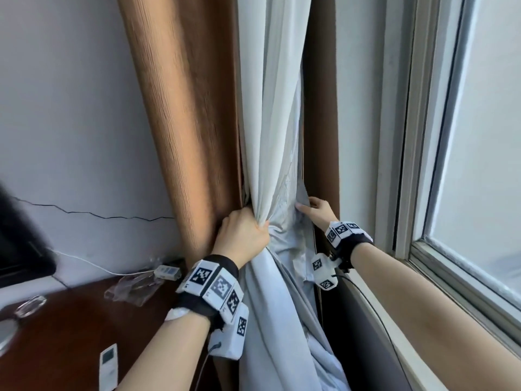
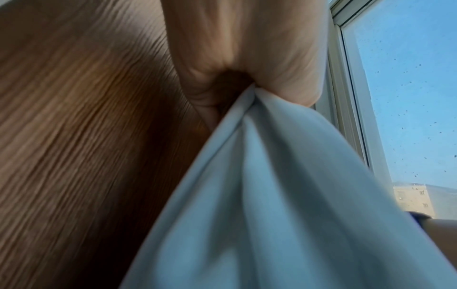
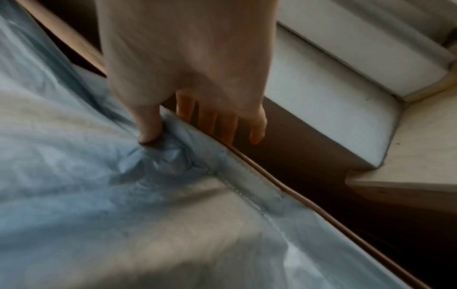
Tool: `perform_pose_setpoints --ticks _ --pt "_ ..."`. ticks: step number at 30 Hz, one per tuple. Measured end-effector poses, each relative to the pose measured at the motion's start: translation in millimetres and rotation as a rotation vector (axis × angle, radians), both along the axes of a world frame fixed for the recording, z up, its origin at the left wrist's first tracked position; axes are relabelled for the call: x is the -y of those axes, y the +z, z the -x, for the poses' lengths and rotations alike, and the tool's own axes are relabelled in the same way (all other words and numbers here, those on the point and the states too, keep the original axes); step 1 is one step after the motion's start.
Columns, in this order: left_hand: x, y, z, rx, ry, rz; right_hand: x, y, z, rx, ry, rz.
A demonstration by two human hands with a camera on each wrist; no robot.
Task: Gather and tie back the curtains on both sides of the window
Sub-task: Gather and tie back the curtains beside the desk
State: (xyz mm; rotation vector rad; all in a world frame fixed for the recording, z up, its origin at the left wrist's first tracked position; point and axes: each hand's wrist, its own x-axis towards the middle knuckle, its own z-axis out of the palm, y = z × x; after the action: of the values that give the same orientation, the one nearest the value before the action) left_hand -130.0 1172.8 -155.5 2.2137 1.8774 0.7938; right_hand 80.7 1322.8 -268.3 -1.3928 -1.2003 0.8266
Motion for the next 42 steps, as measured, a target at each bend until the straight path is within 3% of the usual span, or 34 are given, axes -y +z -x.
perform_pose_setpoints --ticks 3,6,9,15,23,30,34,37,39,42 --pt "-2.3 -0.4 2.3 0.004 0.027 -0.018 3.4 0.0 4.1 0.082 -0.040 -0.005" --pt "-0.9 -1.9 2.7 0.029 0.087 -0.057 41.5 3.7 4.4 0.088 -0.145 -0.016" --pt "3.8 -2.8 -2.2 0.060 0.151 -0.091 100.5 4.8 -2.9 0.152 -0.225 -0.191" --pt "9.9 2.0 -27.9 0.108 0.135 0.003 200.2 22.4 0.3 0.574 -0.129 -0.383" --pt "26.5 8.2 -66.5 0.222 -0.041 0.213 238.0 45.1 36.3 0.806 -0.092 -0.333" --pt "28.3 10.2 -80.3 0.354 -0.103 0.355 258.9 53.5 56.4 0.878 -0.056 -0.222" --pt "22.5 10.3 -79.6 0.224 -0.071 0.305 270.6 59.8 55.8 1.057 -0.101 -0.247" --pt "24.4 6.7 -82.6 0.190 -0.027 0.226 274.1 59.0 51.5 1.065 -0.097 -0.286" --pt "27.2 8.9 -85.4 0.199 -0.043 0.216 272.9 51.1 44.3 0.963 -0.047 -0.295" --pt "39.7 16.9 -91.6 0.349 -0.216 0.318 272.9 36.8 37.3 0.802 0.026 -0.240"
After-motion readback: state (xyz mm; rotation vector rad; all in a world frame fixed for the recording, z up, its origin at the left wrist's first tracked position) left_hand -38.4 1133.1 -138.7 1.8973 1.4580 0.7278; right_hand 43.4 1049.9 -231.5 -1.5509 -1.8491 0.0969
